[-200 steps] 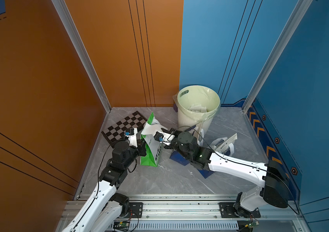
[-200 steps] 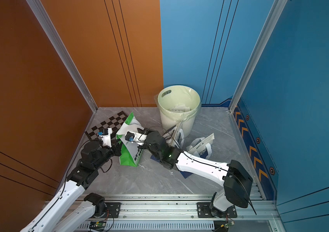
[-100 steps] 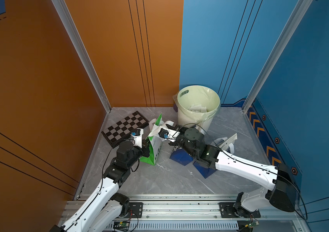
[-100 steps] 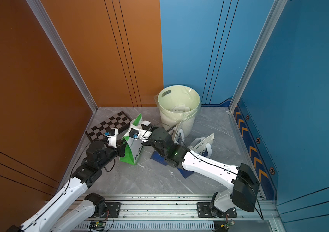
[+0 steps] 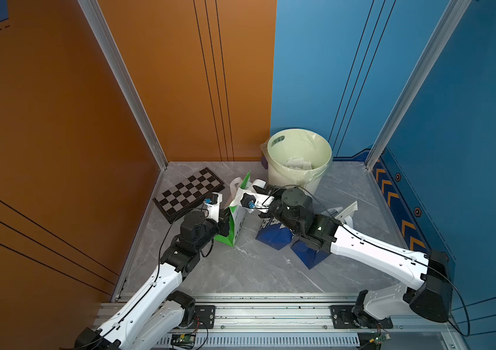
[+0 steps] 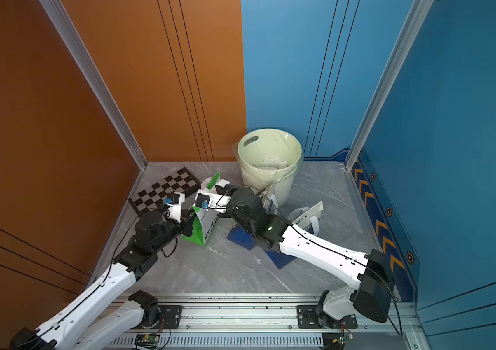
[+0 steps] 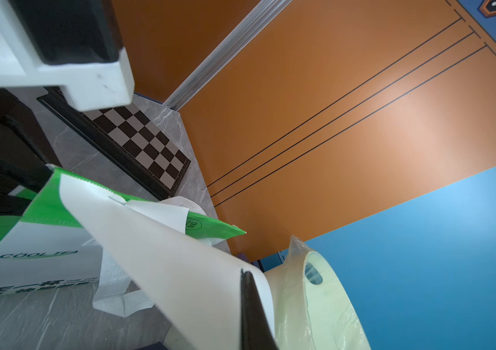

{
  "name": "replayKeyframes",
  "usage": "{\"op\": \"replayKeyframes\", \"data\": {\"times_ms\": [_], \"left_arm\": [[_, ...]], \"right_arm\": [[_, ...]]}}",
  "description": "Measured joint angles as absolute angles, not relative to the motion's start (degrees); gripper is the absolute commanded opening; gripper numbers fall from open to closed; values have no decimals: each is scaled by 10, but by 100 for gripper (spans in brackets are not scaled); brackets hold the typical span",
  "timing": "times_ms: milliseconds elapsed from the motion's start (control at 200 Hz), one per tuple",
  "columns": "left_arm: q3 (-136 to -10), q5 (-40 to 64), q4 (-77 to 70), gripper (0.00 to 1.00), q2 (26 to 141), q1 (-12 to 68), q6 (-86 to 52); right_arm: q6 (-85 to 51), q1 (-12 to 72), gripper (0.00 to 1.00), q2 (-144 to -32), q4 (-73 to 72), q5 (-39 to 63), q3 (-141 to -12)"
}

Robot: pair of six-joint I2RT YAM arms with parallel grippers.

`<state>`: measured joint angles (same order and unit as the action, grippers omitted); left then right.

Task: Shred takeout receipts and throw away
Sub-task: Tear off the takeout receipt from the takeout bag, then place the takeout bag at the center of the board.

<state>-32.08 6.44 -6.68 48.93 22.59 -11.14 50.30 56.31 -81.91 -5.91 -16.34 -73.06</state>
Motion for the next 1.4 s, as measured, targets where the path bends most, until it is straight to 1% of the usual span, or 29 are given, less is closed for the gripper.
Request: {"op": "replayKeyframes", "data": {"times_ms": [120,315,485,495,545,676,811,906,946,1076,1231,1401], "left_arm": [[-321,65,-75,0,493,227,-107],[-320,39,-55,0,499,221,-107],[-320,34,-50,0,499,221,-107],[-320,34,-50,1,499,221,-107],[-320,34,-49,12,498,221,-107],[-318,33,-23,34,495,221,-109],[-318,32,11,52,479,221,-101],[-318,31,46,62,448,221,-95],[-318,30,67,66,429,221,-91],[-326,30,139,73,359,221,-78],[-369,39,234,78,287,221,-68],[-442,63,312,84,237,221,-67]], "right_arm": [[524,563,0,-828,-42,-158,-757],[542,553,0,-828,-76,-166,-829],[541,552,0,-817,-91,-167,-833],[540,552,0,-817,-91,-167,-832],[533,552,0,-813,-91,-167,-821],[489,552,0,-786,-87,-162,-777],[436,551,0,-738,-79,-152,-733],[405,550,0,-705,-79,-150,-710],[393,548,0,-692,-79,-150,-701],[353,524,0,-658,-79,-143,-672],[315,495,0,-635,-79,-136,-648],[279,480,0,-619,-64,-117,-642]]}}
